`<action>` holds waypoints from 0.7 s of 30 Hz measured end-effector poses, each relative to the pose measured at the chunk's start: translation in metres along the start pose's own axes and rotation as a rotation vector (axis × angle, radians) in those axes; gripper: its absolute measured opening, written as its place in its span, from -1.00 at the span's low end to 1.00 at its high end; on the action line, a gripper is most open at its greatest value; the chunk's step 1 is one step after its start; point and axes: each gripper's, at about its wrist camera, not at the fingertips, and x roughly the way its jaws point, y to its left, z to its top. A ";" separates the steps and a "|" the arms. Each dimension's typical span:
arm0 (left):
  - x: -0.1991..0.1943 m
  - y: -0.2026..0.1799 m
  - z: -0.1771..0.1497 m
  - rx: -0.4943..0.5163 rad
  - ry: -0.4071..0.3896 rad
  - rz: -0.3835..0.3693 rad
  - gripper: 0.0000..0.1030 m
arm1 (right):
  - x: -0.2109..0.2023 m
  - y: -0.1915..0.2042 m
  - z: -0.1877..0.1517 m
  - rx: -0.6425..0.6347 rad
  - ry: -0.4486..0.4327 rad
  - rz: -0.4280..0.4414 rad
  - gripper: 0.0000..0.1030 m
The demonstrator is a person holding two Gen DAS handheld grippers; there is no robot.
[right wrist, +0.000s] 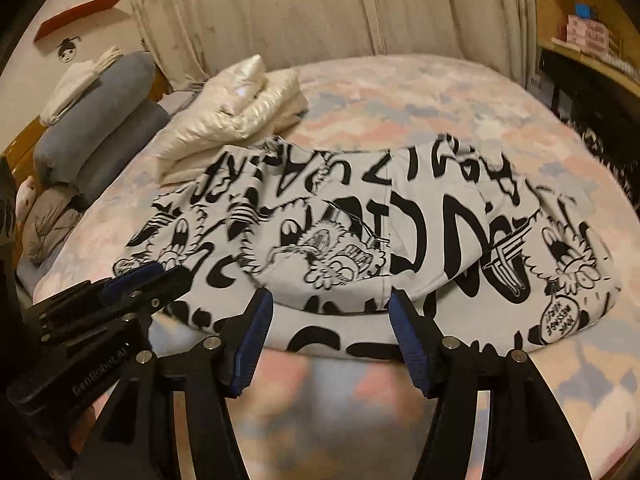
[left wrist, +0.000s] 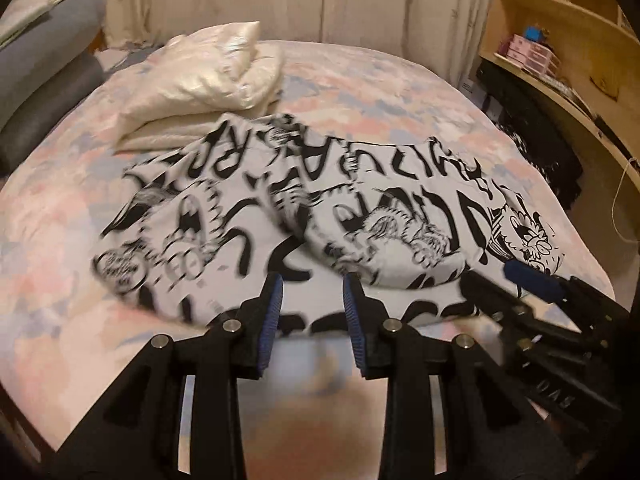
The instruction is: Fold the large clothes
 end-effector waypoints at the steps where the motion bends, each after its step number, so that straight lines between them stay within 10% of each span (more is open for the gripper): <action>1: -0.005 0.009 -0.005 -0.024 0.005 -0.008 -0.45 | -0.005 0.003 -0.002 -0.005 -0.011 0.000 0.19; 21: 0.055 0.139 -0.065 -0.528 0.073 -0.241 -0.36 | 0.011 0.015 -0.032 -0.009 -0.047 0.035 0.16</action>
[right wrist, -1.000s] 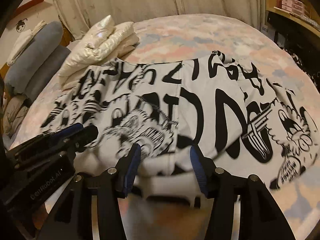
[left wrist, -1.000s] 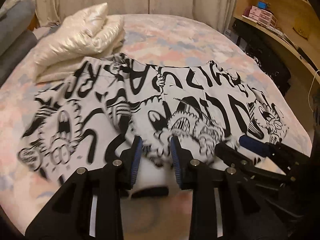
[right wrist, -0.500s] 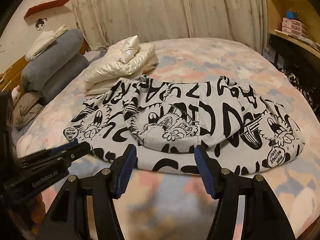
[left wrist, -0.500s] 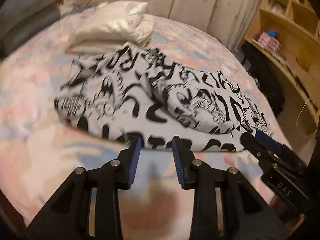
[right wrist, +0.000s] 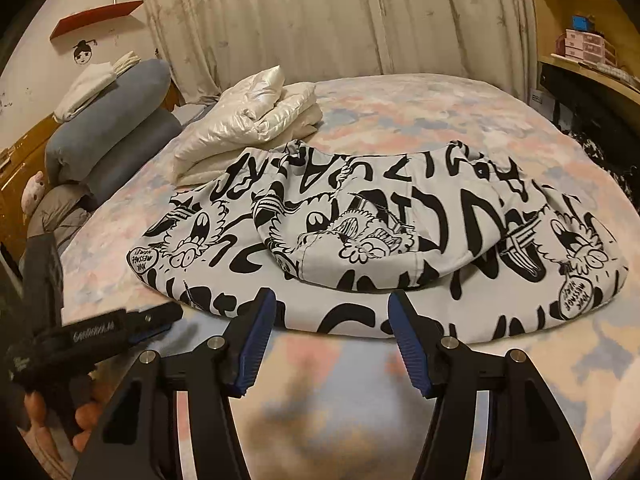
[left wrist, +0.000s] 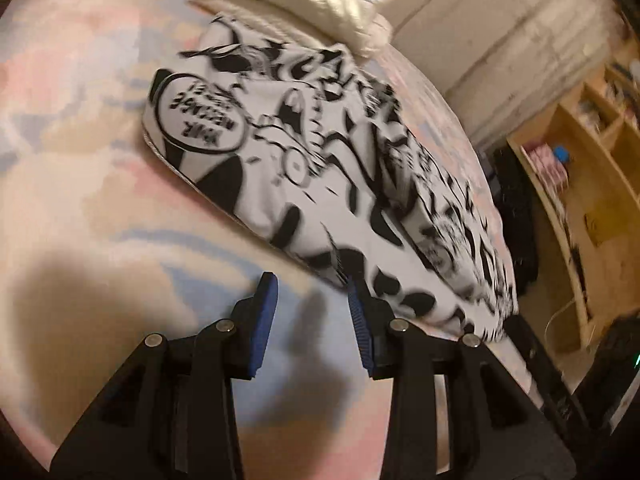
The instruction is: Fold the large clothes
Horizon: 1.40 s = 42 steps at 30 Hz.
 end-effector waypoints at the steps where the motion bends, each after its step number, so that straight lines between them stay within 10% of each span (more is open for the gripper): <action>1: 0.003 0.003 0.004 -0.017 -0.004 -0.006 -0.36 | 0.005 0.000 0.001 -0.002 0.005 0.005 0.16; 12: 0.054 0.026 0.056 -0.131 -0.003 -0.051 -0.36 | 0.057 -0.004 0.042 0.015 0.019 -0.004 0.06; 23: 0.075 0.011 0.097 -0.081 -0.076 -0.019 -0.46 | 0.176 -0.032 0.122 0.020 0.135 -0.055 -0.48; 42: 0.038 -0.141 0.078 0.479 -0.394 0.180 -0.73 | 0.224 -0.042 0.100 0.014 0.154 0.025 -0.47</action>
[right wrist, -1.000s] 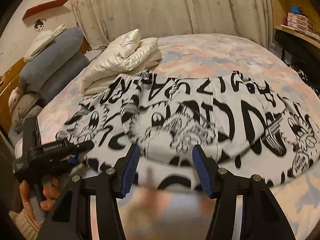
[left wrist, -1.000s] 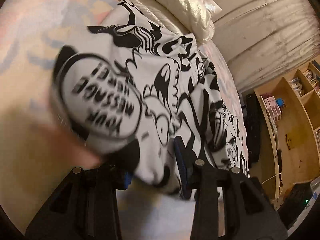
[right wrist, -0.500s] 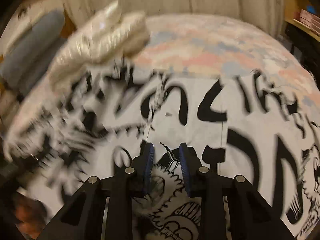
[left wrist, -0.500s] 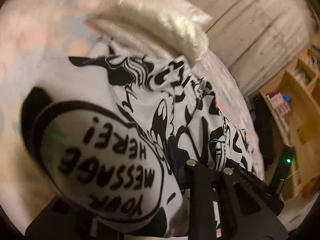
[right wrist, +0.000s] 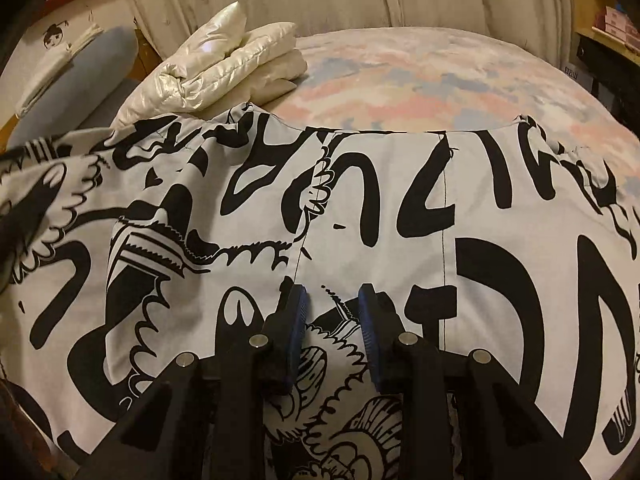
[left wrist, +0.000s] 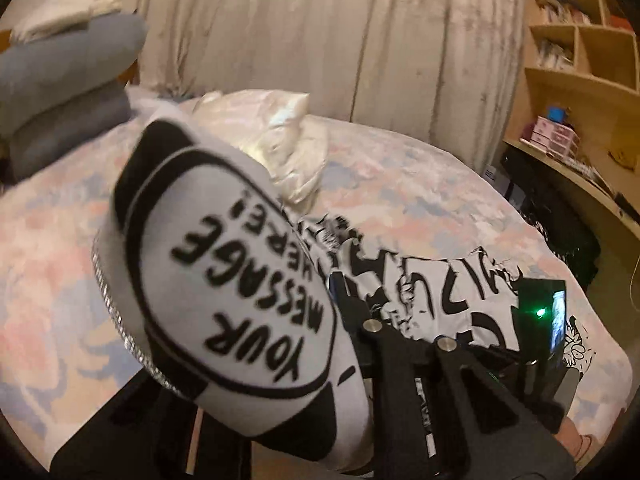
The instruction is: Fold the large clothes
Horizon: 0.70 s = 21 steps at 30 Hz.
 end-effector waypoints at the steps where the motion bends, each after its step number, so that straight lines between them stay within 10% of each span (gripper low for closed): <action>1: 0.000 -0.010 0.003 0.020 -0.009 -0.006 -0.73 | -0.001 -0.001 -0.001 0.007 0.001 0.010 -0.47; 14: -0.013 -0.168 0.007 0.328 -0.093 -0.165 -0.73 | -0.080 -0.066 -0.036 0.176 0.020 0.246 -0.47; 21: -0.003 -0.253 -0.009 0.416 -0.077 -0.272 -0.74 | -0.165 -0.165 -0.063 0.314 -0.150 -0.017 -0.47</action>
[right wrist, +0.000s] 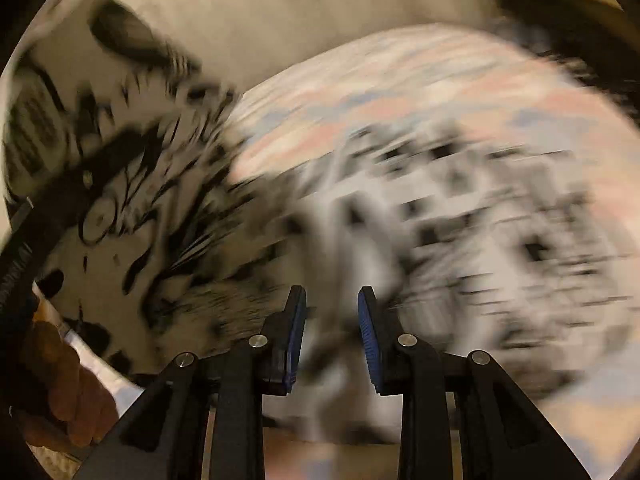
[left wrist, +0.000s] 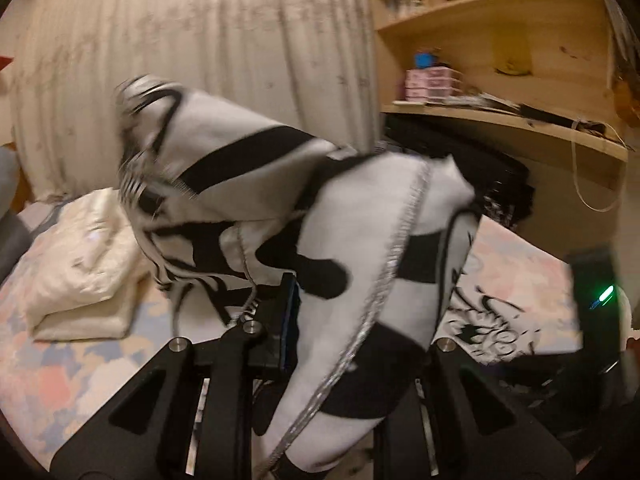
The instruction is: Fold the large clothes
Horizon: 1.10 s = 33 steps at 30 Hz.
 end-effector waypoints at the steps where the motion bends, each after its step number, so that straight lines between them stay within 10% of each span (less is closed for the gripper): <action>1: 0.010 -0.015 0.000 0.011 0.009 -0.026 -0.74 | -0.008 -0.009 0.001 0.015 -0.020 -0.021 -0.47; 7: 0.055 -0.106 -0.025 0.125 0.094 -0.124 -0.76 | -0.050 -0.078 0.002 0.122 -0.119 -0.237 -0.47; 14: 0.088 -0.181 -0.092 0.275 0.203 -0.123 -0.76 | -0.054 -0.120 -0.010 0.219 -0.092 -0.275 -0.48; 33: 0.082 -0.166 -0.064 0.311 0.299 -0.092 -0.66 | -0.062 -0.118 -0.001 0.229 -0.081 -0.231 -0.36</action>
